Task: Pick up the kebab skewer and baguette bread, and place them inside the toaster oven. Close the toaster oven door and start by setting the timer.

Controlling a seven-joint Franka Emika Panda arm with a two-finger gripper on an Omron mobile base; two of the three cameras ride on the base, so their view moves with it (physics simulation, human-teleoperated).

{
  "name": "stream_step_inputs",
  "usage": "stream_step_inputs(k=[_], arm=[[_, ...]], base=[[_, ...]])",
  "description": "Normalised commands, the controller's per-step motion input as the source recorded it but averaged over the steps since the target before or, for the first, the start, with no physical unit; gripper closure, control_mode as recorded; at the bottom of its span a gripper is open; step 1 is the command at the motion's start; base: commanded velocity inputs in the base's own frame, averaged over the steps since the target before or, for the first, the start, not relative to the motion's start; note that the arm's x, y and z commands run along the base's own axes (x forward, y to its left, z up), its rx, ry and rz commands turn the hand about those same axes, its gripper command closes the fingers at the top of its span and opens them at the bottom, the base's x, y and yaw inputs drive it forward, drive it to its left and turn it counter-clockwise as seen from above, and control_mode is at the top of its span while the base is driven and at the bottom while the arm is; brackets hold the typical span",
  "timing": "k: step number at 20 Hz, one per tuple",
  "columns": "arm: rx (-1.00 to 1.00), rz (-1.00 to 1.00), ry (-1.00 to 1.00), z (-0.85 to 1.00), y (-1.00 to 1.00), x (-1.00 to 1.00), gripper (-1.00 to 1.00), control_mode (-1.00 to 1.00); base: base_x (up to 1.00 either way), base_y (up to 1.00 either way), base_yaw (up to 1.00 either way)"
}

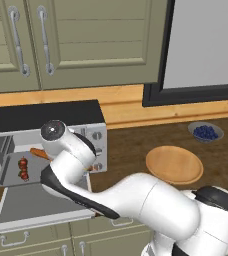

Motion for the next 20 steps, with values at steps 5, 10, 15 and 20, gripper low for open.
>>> stream_step_inputs(k=[5,10,15,20], arm=[[0.05,0.0,-0.03,-0.08,0.5,0.54,1.0,-1.0],[0.0,0.0,0.0,-0.15,0.4,0.13,1.0,-1.0],[0.0,0.0,-0.03,-0.01,0.17,0.0,-1.0,-1.0],[0.0,0.02,-0.04,-0.03,0.0,0.0,-1.0,-1.0]], base=[[0.0,0.0,0.0],[0.0,0.0,0.0],[0.0,0.0,0.0],[0.0,0.0,0.0]])
